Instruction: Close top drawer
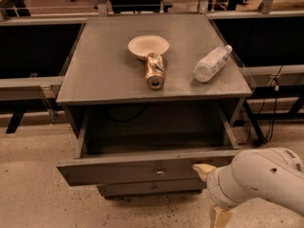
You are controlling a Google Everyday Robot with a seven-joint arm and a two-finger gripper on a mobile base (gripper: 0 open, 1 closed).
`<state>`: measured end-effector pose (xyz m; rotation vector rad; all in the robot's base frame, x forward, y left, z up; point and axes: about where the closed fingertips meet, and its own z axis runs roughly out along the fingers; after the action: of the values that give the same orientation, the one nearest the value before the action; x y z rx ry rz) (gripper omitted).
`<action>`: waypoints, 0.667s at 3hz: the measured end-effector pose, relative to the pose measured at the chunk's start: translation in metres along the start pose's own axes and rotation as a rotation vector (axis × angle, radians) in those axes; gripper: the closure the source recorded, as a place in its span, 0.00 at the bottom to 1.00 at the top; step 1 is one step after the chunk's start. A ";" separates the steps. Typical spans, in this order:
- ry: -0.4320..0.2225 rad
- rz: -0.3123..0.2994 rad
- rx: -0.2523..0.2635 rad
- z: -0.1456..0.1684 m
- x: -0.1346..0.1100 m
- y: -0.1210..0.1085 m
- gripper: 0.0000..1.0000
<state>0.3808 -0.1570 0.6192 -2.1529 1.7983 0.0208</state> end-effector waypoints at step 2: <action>-0.117 -0.049 -0.011 0.029 -0.011 0.017 0.41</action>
Offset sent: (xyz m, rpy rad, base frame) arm -0.0217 0.0384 -0.0618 0.1572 0.0299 0.1463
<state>0.3683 -0.1414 0.5900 -2.1549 1.6845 0.1417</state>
